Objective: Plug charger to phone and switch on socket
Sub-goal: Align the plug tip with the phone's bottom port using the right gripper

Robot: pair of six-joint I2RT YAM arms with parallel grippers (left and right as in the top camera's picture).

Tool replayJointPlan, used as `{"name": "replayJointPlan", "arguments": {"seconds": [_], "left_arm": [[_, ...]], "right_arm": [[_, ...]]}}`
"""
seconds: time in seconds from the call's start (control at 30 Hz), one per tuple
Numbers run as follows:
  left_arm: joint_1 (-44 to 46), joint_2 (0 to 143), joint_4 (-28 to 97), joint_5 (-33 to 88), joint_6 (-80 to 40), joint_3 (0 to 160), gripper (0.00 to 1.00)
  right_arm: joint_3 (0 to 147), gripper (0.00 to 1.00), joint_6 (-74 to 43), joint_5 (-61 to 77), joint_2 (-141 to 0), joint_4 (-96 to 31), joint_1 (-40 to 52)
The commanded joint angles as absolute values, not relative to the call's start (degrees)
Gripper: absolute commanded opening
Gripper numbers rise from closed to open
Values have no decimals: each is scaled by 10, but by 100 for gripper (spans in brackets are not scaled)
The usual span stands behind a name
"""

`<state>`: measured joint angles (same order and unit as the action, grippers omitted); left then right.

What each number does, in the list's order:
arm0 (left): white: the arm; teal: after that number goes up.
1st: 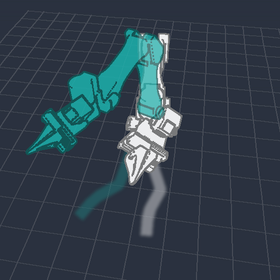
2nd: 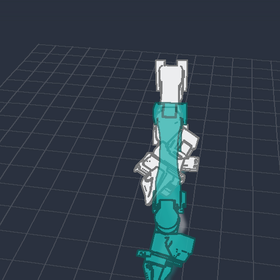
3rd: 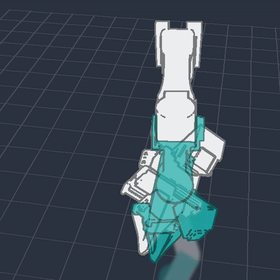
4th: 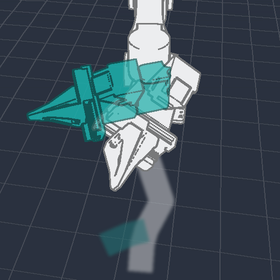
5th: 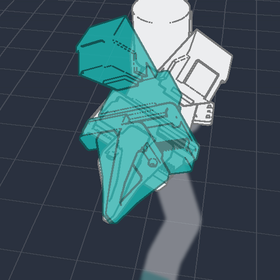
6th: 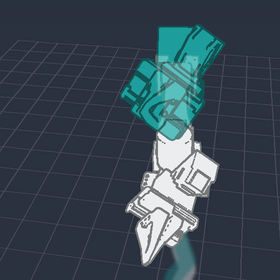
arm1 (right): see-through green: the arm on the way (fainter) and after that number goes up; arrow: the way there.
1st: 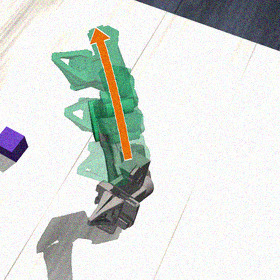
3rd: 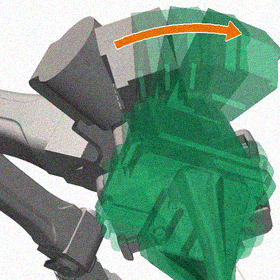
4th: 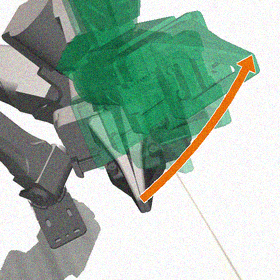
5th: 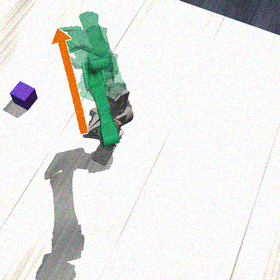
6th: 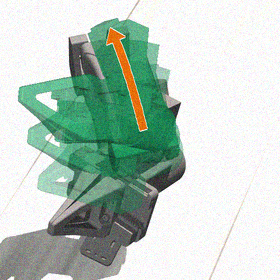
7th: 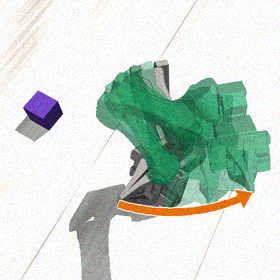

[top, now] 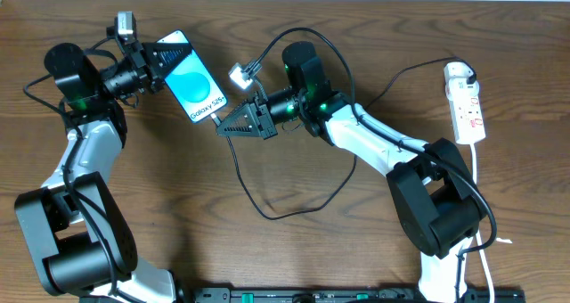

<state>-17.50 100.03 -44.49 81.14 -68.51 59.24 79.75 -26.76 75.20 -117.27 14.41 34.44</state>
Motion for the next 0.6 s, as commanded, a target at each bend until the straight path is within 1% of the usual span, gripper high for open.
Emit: {"name": "replayJointPlan", "arguments": {"seconds": [0.0, 0.57], "left_arm": [[-174, 1001, -448, 831, -677, 592, 7], [-169, 1001, -448, 834, -668, 592, 8]], "right_arm": [[795, 1, -272, 753, -1177, 146, 345], [795, 1, -287, 753, -1177, 163, 345]]}}
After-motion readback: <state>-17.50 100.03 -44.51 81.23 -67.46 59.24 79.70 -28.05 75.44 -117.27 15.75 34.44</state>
